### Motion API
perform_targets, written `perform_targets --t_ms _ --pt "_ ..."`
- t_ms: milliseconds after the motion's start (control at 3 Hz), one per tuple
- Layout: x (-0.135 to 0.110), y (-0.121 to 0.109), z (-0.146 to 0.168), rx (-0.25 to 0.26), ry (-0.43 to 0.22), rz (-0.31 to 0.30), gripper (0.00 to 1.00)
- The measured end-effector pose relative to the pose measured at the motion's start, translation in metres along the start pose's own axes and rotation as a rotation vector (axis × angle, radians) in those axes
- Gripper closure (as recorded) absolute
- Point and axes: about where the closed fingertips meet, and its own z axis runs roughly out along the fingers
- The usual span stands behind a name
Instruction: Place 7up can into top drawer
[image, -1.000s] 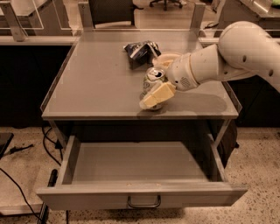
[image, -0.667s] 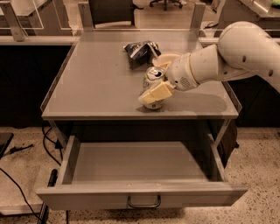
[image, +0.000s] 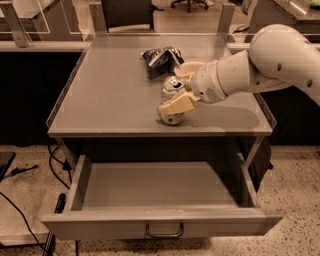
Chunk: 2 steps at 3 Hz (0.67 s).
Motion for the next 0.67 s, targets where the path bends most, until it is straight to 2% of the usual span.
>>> perform_targets --t_ms 333,667 --pt "0.0000 0.0000 0.0000 0.000 0.000 0.000 1.00" --pt "-0.0047 0.0072 -0.0060 -0.010 -0.011 -0.012 1.00"
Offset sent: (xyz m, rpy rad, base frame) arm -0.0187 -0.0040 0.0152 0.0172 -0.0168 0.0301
